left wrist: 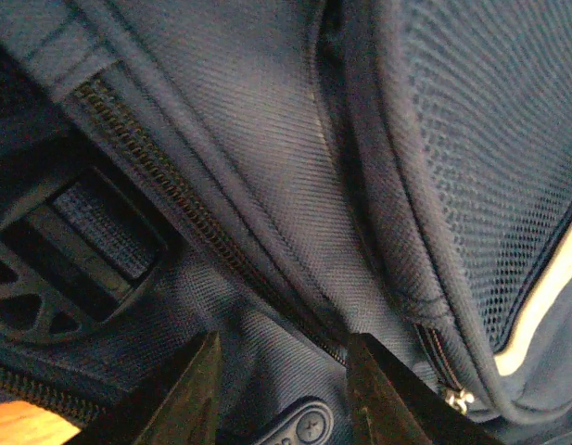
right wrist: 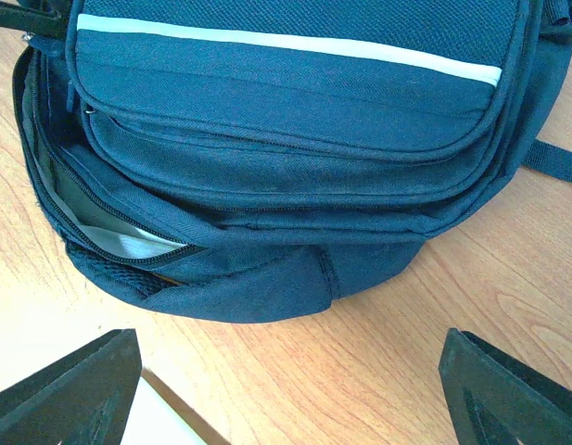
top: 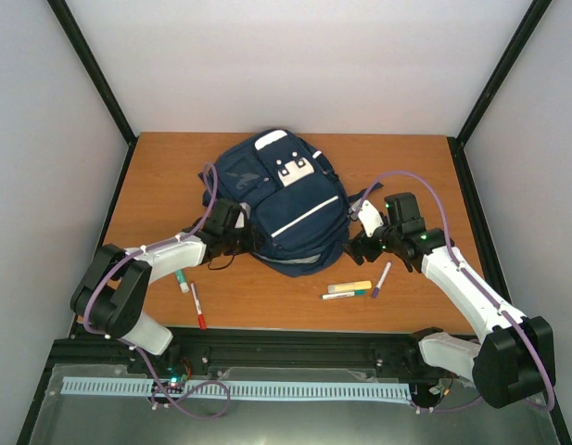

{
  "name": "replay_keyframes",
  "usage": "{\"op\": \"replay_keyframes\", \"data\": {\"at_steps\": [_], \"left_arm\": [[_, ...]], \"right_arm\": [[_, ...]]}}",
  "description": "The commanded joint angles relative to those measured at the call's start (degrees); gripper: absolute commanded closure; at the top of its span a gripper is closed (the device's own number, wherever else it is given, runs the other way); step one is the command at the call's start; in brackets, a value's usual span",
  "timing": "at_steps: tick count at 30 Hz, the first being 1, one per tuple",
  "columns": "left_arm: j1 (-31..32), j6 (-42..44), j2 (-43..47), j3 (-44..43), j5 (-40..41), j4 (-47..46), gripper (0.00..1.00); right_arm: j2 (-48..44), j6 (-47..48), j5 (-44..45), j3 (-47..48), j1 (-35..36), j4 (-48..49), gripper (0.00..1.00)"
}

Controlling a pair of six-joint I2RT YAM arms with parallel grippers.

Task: Pack the student bag
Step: Zip the student bag at the center of the board.

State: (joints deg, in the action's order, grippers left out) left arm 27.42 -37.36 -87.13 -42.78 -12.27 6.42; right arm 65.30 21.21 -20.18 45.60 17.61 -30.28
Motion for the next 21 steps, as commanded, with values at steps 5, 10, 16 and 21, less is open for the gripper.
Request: {"op": "replay_keyframes", "data": {"at_steps": [5,10,16,21], "left_arm": [[0.1,3.5,2.3,0.7,-0.7,1.2,0.46],[1.8,4.7,3.2,-0.3,4.5,4.4,0.46],[5.4,5.2,6.6,-1.8,10.8,8.2,0.51],[5.1,-2.7,10.9,-4.7,22.6,16.5,0.53]], "right_arm": [[0.3,0.4,-0.8,1.6,-0.5,-0.4,0.10],[0.7,0.4,-1.1,1.7,-0.5,-0.6,0.10],[0.8,0.5,-1.9,1.8,-0.5,-0.7,0.11],[-0.2,0.6,-7.8,2.6,-0.1,-1.0,0.25]]}}
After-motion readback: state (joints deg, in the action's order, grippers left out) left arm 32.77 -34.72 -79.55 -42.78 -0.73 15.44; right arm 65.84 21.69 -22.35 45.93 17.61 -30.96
